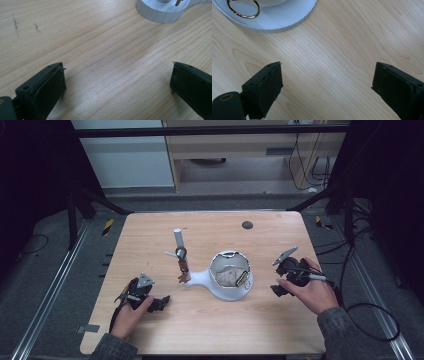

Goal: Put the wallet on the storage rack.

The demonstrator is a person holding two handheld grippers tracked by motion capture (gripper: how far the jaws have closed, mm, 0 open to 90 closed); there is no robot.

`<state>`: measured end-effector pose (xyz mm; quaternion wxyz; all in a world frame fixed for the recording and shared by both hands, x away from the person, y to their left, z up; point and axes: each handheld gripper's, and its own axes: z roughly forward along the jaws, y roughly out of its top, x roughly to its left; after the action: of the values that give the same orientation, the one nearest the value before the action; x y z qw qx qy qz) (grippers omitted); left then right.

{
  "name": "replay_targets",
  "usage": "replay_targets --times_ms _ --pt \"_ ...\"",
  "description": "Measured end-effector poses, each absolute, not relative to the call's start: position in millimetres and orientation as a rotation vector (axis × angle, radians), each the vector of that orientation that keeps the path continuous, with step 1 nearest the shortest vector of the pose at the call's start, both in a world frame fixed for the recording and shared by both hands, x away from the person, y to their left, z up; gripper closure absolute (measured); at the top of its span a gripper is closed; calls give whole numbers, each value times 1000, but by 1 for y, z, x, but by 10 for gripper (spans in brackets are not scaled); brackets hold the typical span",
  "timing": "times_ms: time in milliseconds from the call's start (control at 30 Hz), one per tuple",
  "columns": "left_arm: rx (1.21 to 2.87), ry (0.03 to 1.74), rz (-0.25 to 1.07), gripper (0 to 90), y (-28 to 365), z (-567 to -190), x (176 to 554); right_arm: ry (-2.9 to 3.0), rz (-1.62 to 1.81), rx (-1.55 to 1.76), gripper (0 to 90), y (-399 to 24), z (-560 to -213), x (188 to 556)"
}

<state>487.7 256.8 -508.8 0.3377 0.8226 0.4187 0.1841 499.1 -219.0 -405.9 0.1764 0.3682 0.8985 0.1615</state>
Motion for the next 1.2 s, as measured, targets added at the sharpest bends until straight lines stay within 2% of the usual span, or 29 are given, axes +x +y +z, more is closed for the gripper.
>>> replay_targets --times_ms 800,1200 --pt "2143 1091 480 0 257 -509 488 2409 658 1164 110 -242 -438 496" --pt "2143 1091 480 0 257 -509 488 2156 831 1350 94 -251 -457 514"
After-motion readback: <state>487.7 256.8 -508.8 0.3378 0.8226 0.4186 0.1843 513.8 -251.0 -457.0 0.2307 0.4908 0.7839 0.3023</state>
